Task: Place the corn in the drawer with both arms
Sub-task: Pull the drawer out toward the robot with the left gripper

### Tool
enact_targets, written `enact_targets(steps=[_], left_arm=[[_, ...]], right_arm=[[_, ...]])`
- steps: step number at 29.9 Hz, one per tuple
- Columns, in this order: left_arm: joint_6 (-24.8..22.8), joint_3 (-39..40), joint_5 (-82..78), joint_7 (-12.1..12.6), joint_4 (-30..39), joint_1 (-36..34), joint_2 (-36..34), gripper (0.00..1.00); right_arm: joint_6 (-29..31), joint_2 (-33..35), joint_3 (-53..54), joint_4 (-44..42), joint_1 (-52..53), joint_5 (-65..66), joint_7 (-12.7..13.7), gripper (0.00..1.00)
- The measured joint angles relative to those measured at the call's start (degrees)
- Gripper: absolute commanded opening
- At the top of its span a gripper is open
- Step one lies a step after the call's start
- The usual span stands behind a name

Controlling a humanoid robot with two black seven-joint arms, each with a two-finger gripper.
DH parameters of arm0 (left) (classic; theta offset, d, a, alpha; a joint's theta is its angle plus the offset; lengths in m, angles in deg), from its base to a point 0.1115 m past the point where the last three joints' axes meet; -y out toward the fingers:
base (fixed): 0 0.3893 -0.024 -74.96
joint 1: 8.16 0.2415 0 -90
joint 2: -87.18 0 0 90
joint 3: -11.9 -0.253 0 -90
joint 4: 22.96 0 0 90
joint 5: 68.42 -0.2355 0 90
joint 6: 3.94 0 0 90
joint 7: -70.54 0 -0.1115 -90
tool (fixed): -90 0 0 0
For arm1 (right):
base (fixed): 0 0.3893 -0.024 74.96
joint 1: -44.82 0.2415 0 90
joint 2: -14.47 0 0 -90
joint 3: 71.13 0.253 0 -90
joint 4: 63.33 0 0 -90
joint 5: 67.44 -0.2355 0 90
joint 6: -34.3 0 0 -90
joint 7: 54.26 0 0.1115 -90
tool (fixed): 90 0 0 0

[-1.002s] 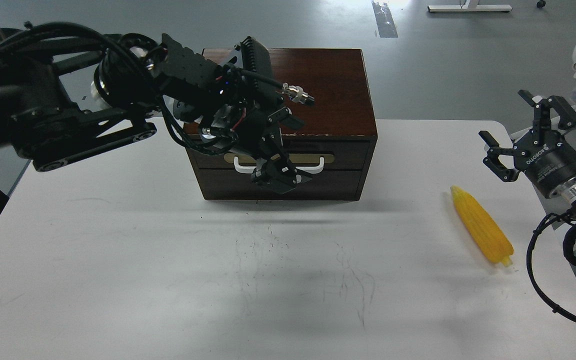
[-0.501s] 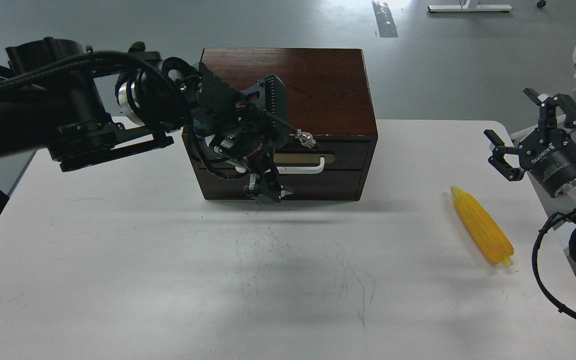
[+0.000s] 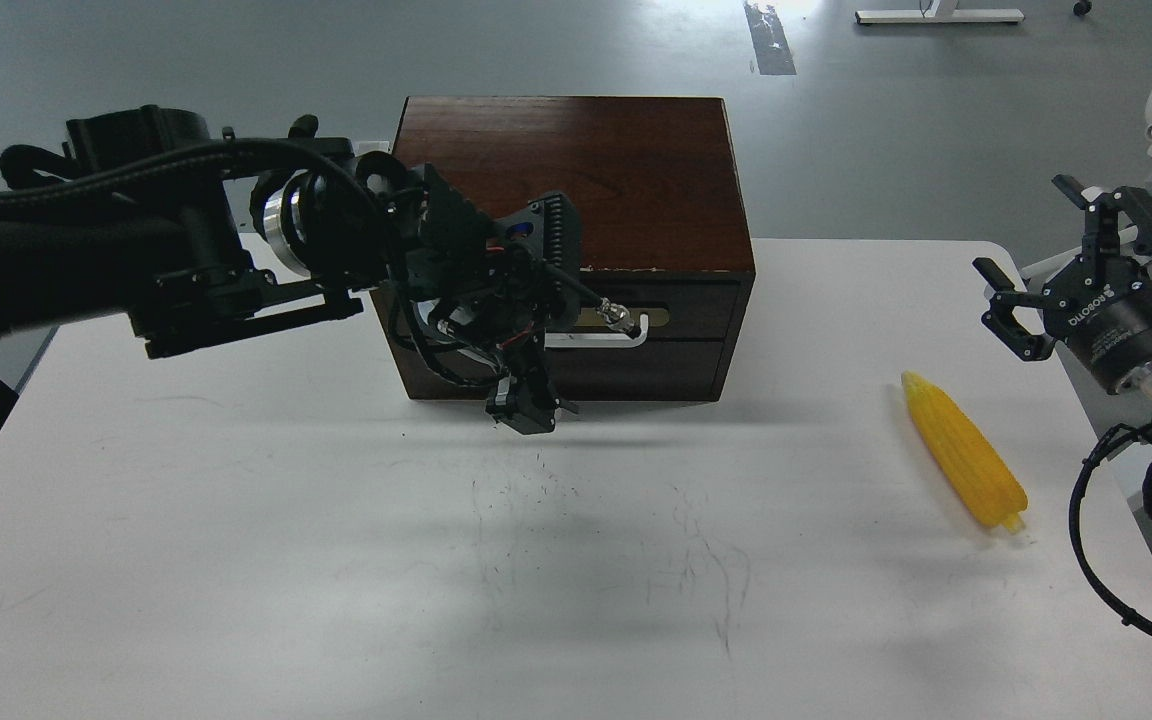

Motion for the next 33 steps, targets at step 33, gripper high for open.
enact_targets(steps=[33], left_arm=[[0.0,-3.1,0.0,0.0,-2.7,0.7,3.2,0.99]], right_arm=[[0.0,1.0,0.1,0.1,-0.4,0.0,-0.4,1.00]])
